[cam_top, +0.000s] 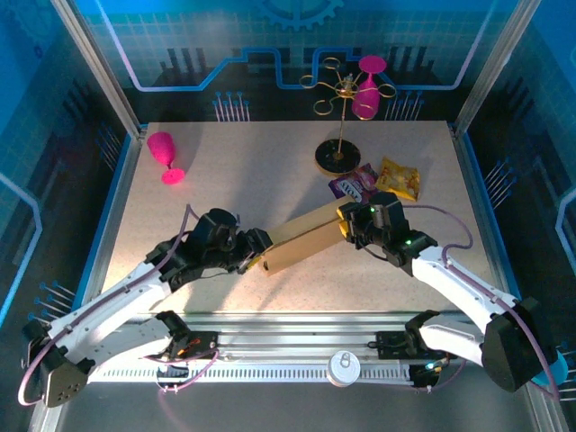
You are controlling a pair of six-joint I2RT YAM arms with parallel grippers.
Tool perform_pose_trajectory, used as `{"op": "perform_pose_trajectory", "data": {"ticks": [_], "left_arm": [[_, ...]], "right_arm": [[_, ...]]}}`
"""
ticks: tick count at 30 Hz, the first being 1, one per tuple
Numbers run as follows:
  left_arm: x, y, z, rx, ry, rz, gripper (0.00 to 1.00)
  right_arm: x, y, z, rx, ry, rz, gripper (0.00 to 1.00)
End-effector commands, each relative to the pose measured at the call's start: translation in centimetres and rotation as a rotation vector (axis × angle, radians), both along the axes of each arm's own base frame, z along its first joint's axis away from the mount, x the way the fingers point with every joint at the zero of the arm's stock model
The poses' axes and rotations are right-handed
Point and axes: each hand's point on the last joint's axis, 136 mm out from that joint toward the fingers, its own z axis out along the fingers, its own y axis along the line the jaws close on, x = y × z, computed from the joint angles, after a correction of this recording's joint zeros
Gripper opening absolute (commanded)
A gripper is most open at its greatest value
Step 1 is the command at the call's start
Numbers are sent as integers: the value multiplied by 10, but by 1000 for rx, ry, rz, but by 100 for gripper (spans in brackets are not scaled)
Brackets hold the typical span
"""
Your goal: Fold the paper box
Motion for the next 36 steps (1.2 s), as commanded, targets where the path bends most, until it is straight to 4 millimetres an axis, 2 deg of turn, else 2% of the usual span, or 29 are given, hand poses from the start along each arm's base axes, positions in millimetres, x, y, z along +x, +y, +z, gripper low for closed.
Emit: {"op": "perform_pose_trajectory", "data": {"ticks": [1,5,8,12,19,26,30,36], "left_arm": [[-1,0,25,-72,-34,6,56],[-1,13,10,-67,28,40,53],[12,17,7,-71,17,64,50],[25,14,2,-67,24,41,45],[20,13,-30,-7,95,2,36],[9,20,-53,49,142,-15,18],[4,21,-59,55,155,-26,16],[1,23,-62,81,164,-41,14]], "right_arm": [[-13,-14,-36,-63,109,-16,39],[-12,-14,-36,-60,108,-13,38],[-12,-14,-35,-59,108,-14,36],[-13,-15,-36,-62,110,-14,36],[-14,-16,-37,-62,114,-15,33],[-16,-20,-39,-75,114,-14,30],[-11,-23,-24,-108,71,15,41],[-5,-41,2,-148,16,25,56]]}}
